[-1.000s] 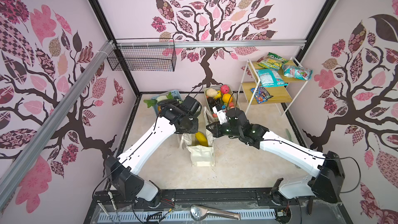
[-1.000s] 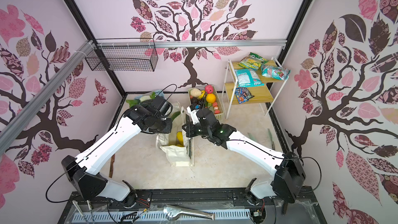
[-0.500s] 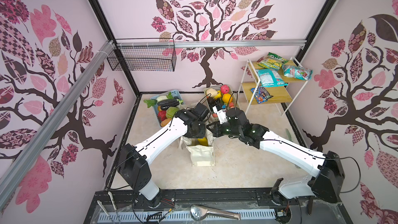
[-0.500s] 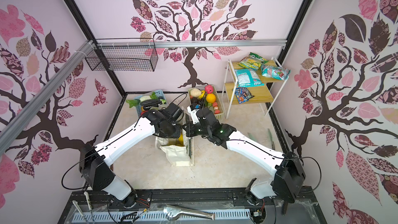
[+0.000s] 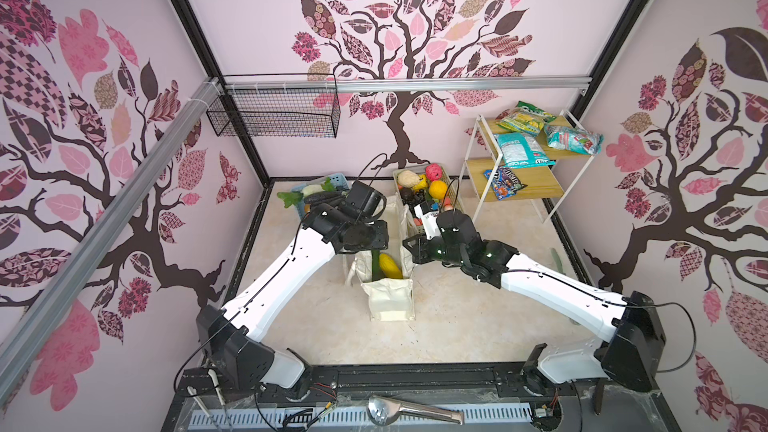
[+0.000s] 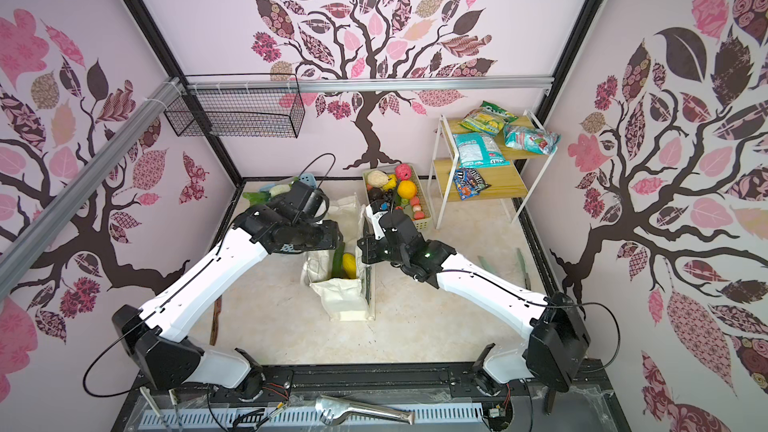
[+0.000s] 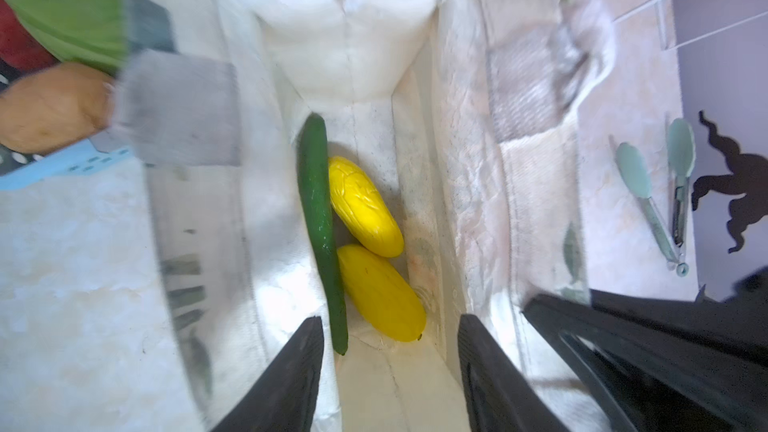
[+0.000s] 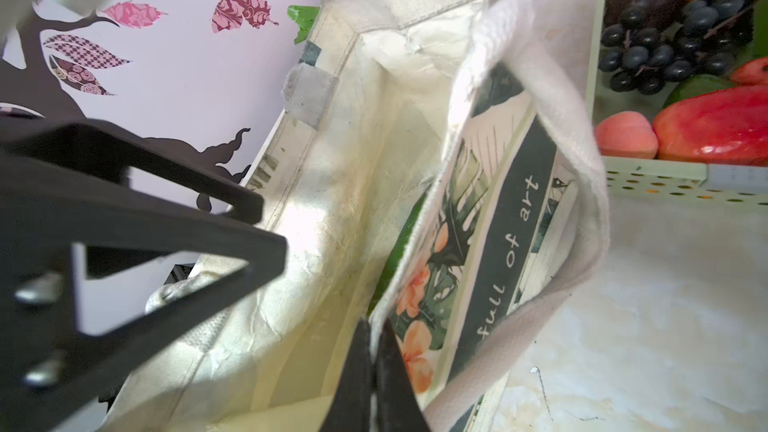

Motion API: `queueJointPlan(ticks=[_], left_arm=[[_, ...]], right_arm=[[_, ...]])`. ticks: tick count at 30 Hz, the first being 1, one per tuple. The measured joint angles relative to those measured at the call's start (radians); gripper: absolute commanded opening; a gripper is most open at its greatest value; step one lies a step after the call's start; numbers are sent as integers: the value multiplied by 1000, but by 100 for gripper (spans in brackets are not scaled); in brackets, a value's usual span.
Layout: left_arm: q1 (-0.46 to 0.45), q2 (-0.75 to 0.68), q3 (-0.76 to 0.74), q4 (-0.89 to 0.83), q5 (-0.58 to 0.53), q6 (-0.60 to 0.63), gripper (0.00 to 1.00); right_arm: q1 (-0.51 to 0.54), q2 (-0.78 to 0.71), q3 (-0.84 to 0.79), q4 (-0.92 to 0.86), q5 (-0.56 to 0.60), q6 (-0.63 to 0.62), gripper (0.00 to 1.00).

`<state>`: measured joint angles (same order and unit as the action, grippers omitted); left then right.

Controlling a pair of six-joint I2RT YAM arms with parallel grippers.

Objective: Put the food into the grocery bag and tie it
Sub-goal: 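Open left gripper to drop the cucumber into the bag while right holds rim, then move left gripper back to the blue basket and grasp the green cabbage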

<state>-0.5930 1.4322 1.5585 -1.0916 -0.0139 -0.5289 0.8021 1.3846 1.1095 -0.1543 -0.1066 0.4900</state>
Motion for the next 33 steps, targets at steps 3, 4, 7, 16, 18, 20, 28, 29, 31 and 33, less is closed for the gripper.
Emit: queueJointPlan(ticks=[3, 4, 7, 16, 18, 20, 28, 29, 31, 33], left_arm=[[20, -48, 34, -18, -16, 18, 56], [26, -63, 43, -22, -31, 24, 57], [62, -102, 63, -29, -84, 31, 60], [311, -122, 40, 43, -127, 20, 72], [362, -105, 19, 74, -117, 10, 73], [405, -68, 4, 112, -111, 2, 74], [489, 162, -21, 259, -72, -39, 75], [491, 185, -21, 275, -69, -45, 75], [496, 237, -21, 313, -59, -52, 75], [497, 289, -20, 340, -50, -55, 75]], right_arm=[[0, 0, 0, -2, 4, 0, 0], [0, 0, 0, -2, 4, -1, 0], [0, 0, 0, -3, 3, -7, 0], [0, -18, -19, -6, -15, -19, 0], [0, -18, -19, -6, -22, -19, 0], [0, -18, -19, -4, -27, -21, 0], [0, -34, -33, 3, -32, -22, 0], [0, -40, -39, 3, -32, -19, 0], [0, -49, -47, 2, -33, -17, 0], [0, -55, -55, 7, -35, -14, 0]])
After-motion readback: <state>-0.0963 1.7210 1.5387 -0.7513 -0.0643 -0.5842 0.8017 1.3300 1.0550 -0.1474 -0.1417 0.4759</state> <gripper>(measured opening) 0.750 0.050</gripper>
